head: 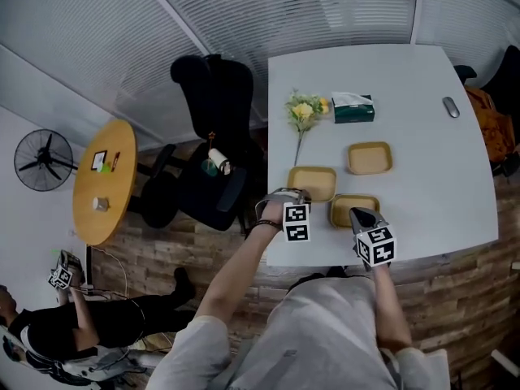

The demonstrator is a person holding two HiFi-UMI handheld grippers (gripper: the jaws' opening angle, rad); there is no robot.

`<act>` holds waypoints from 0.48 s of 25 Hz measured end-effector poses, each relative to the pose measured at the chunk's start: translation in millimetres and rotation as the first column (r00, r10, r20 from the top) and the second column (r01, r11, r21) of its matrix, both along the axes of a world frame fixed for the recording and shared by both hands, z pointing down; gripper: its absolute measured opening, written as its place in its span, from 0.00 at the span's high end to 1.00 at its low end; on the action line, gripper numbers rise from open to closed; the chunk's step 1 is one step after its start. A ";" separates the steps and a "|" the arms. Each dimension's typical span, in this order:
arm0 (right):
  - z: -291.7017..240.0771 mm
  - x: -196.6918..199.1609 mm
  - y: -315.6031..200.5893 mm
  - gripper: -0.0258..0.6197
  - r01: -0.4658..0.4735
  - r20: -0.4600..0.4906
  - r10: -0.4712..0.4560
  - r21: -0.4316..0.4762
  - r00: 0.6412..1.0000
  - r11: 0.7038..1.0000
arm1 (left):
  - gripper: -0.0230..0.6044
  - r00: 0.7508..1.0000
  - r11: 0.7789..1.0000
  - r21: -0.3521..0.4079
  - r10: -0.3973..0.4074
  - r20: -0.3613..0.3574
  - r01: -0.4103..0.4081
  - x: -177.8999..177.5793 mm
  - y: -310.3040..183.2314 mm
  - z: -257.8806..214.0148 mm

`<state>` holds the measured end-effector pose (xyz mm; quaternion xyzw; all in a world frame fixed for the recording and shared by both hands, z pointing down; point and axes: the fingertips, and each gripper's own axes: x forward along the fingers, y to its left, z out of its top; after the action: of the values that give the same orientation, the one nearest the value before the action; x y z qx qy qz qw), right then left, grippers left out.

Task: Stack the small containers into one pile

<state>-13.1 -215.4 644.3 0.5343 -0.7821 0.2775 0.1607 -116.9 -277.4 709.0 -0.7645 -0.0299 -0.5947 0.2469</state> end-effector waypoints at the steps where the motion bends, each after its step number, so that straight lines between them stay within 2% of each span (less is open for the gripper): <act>1: 0.6 2.5 2.2 0.96 -0.022 0.000 0.022 -0.005 1.000 1.000 | 0.92 1.000 1.000 -0.004 0.002 -0.014 -0.002 6.3 5.0 -3.1; 4: 1.3 5.8 18.4 0.96 -0.072 -0.001 0.072 -0.022 0.997 0.997 | 0.92 0.999 1.000 -0.015 0.007 -0.046 -0.008 22.0 21.3 -7.4; 8: 0.0 -4.4 52.3 0.96 -0.100 -0.025 0.099 -0.044 0.995 0.994 | 0.92 0.999 0.999 -0.001 0.032 -0.023 -0.032 18.5 27.5 -3.3; 12: -2.3 3.0 81.2 0.96 -0.146 -0.063 0.142 -0.072 0.988 0.987 | 0.92 0.998 0.999 0.010 0.041 -0.047 -0.041 29.4 35.3 -7.9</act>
<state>-10.1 -134.2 642.0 0.5907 -0.7252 0.3027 0.1832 -87.5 -242.1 701.1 -0.7764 -0.0368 -0.5714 0.2633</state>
